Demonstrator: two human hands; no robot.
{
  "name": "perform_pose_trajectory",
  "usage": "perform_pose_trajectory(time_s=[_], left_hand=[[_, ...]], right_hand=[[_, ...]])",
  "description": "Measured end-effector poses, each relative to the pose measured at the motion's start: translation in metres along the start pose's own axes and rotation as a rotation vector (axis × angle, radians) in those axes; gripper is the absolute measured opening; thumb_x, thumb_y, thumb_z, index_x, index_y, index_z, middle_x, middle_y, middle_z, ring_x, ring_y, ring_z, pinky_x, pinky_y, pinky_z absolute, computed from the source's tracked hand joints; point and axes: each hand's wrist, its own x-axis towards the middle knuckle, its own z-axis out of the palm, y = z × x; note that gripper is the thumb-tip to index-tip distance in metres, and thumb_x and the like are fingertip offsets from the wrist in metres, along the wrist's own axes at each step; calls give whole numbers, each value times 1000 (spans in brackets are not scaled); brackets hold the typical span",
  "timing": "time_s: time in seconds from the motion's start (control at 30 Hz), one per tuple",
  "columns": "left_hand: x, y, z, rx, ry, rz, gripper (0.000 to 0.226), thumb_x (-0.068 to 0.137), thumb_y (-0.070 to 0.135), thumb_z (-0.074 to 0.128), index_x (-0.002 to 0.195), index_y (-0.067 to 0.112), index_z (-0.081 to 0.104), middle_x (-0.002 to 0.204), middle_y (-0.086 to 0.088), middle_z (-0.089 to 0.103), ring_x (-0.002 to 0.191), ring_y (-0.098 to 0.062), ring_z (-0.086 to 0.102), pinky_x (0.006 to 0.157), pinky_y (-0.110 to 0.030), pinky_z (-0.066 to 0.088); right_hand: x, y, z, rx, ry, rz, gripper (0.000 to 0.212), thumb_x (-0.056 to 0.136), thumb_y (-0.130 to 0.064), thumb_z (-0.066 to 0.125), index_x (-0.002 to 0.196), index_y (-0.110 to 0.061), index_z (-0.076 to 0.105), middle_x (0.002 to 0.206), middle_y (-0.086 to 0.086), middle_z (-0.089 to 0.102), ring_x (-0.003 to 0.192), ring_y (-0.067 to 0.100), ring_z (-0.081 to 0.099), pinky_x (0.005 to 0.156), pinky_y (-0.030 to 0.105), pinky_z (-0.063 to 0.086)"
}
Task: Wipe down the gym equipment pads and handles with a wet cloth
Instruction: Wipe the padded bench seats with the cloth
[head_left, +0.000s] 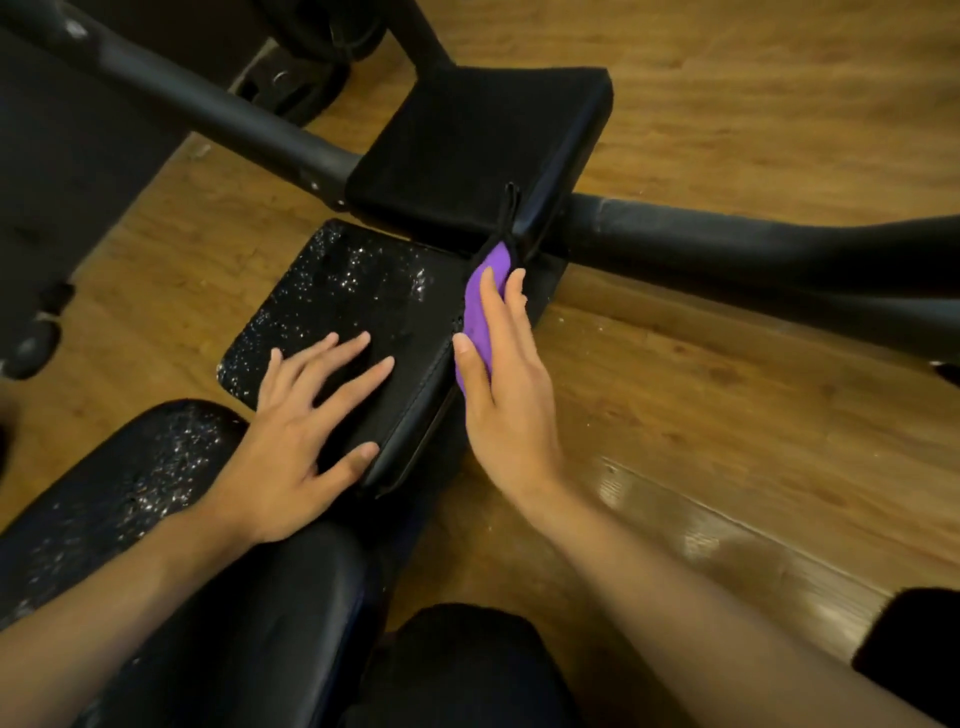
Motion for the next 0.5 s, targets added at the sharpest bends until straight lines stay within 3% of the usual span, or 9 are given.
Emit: perform_pose_trajectory(time_s=[0.1,0.17,0.23,0.3,0.4,0.5], left_hand=[[6,4,-2,-13,-5,-17,75,100,71,32,162,28,34,170,-1,24,159,-30,16,119,-77,5],[5,7,-4,-33,-14,-35,78,99,73,32,162,26,34,170,-4,24,158,-32,16,118,-77,4],[3,8,-4,-31,-23,-31,80,98,74,32,162,26,33,170,-4,23,159,-33,14,118,-78,3],[4,7,-4,-20,-33,-30,81,97,75,31,163,27,31,170,-4,21,159,-33,13,118,-78,2],[6,8,-4,-21,-39,-55,81,96,72,35,163,28,31,170,-4,22,159,-33,13,118,-77,1],[2,11,-3,-23,-25,-54,84,95,77,31,163,27,31,170,-4,22,159,-33,14,119,-75,1]], right_hand=[[0,8,12,-20,64,-40,57,111,-37,30,163,-27,8,170,-7,-13,155,8,-15,119,11,-3],[3,10,16,-57,138,-108,58,108,-33,27,162,-15,17,171,7,-7,157,19,-14,128,36,-4],[12,13,15,-106,176,-180,56,107,-29,29,159,-9,27,169,20,3,157,28,-9,128,50,0],[29,18,11,-139,185,-251,54,106,-26,32,156,-5,37,167,25,14,157,35,0,128,51,3],[31,15,19,-2,211,-261,48,105,-18,35,146,2,50,159,21,39,155,36,22,128,44,18],[-13,5,45,95,219,-185,46,107,-15,35,147,5,46,159,19,40,155,32,22,127,42,22]])
